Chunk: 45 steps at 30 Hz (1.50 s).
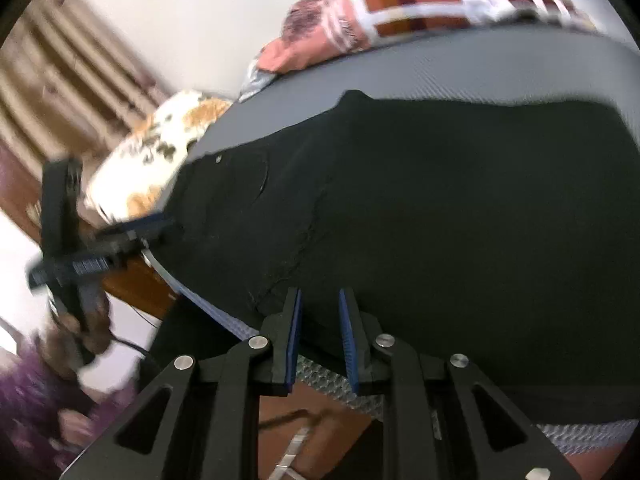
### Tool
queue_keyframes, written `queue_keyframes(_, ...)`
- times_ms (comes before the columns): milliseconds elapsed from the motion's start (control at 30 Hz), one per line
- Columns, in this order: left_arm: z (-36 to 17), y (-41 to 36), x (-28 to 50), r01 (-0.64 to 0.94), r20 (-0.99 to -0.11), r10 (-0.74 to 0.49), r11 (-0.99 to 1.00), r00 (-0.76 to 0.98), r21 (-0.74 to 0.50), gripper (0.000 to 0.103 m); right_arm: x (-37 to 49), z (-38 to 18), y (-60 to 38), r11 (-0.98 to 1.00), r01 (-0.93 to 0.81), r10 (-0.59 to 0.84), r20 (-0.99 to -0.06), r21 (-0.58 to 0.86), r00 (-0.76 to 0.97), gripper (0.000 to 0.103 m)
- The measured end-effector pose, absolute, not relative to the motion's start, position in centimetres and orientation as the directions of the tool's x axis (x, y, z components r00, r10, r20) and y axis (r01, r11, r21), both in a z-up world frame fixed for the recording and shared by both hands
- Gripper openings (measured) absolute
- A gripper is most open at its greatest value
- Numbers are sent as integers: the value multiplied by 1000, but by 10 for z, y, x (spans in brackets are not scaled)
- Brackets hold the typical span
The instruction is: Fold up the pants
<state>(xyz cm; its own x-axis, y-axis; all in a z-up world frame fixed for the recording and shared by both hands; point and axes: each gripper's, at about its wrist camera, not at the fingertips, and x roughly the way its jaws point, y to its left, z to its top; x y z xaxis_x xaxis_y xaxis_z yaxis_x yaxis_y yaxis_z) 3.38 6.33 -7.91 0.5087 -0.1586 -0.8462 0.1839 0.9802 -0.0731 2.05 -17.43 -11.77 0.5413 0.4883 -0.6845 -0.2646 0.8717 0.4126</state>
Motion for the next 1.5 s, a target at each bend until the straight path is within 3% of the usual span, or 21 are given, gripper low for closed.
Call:
queue_keyframes(133, -63, 104, 33, 97, -817, -238, 971, 526, -221, 90, 12, -106, -187, 865, -253, 492, -636, 433, 595, 19)
queue_keyframes(267, -50, 170, 29, -62, -802, -232, 946, 550, -317, 90, 6, -110, -196, 881, -210, 453, -630, 423, 631, 19)
queue_keyframes(467, -88, 265, 8, -276, -772, -376, 779, 512, -563, 89, 11, -126, -199, 875, -175, 456, -646, 452, 613, 19)
queue_keyframes(633, -112, 273, 6, -266, -693, -519, 670, 500, -693, 88, 12, -128, -201, 869, -165, 462, -641, 467, 614, 19)
queue_keyframes(1033, -126, 247, 58, -133, -683, -612, 698, 400, -704, 87, 13, -129, -203, 859, -162, 474, -635, 486, 610, 19)
queue_keyframes(1267, -134, 270, 67, -71, -493, -759, 515, 426, -854, 87, 15, -132, -205, 845, -148, 486, -625, 513, 610, 19)
queue_keyframes(1500, -128, 240, 94, -4, -617, -707, 656, 345, -755, 87, 14, -132, -205, 844, -147, 487, -623, 515, 612, 21)
